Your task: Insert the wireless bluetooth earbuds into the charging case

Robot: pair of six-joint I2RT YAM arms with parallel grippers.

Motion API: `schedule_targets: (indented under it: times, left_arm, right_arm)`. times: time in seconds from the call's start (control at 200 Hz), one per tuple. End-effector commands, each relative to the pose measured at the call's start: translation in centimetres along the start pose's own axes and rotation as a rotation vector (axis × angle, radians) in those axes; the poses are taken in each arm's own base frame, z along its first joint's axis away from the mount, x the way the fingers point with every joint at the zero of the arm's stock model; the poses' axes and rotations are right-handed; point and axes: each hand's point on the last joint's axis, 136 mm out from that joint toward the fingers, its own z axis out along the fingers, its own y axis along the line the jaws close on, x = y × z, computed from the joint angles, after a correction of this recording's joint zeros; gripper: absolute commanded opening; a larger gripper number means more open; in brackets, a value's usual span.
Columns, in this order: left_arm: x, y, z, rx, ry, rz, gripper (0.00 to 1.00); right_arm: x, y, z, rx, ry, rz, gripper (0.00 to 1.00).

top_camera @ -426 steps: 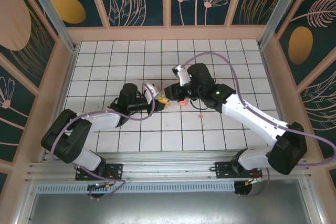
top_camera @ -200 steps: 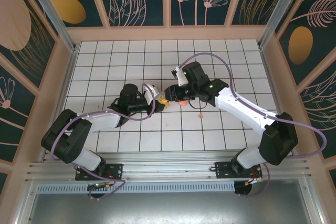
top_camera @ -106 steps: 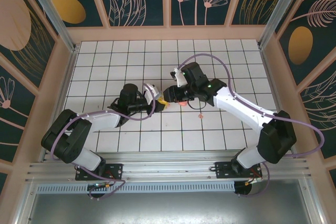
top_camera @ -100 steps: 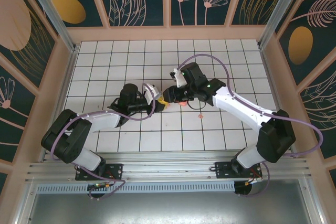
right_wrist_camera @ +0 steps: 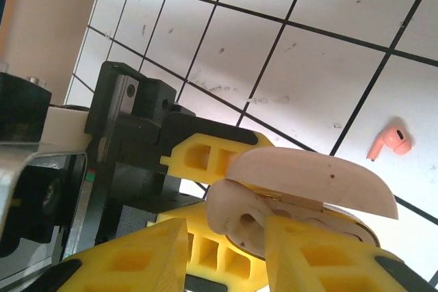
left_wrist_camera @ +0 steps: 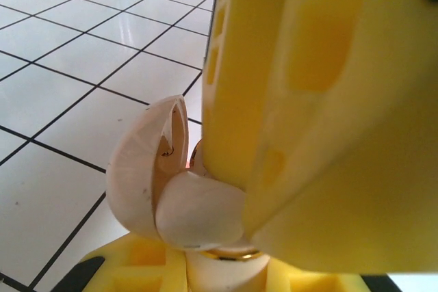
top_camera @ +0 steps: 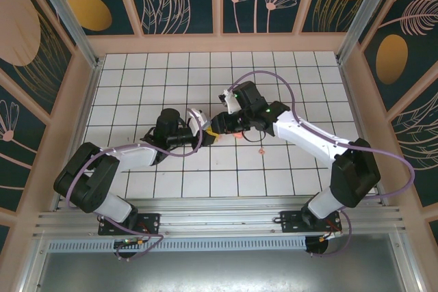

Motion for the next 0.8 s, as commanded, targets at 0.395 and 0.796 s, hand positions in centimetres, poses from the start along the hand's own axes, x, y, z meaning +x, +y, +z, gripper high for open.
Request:
schedule_targets:
  times: [0.395,0.796]
  left_arm:
    - [-2.2,-0.5,0.1,0.030,-0.057,0.045,0.18]
    - [-1.8,-0.5,0.0,0.022,-0.052,0.036,0.18]
  right_arm:
    - [-0.9,0.5,0.6,-0.001,-0.007,-0.036,0.27]
    - [-1.3,0.5,-0.6,0.008,-0.059,-0.043,0.18]
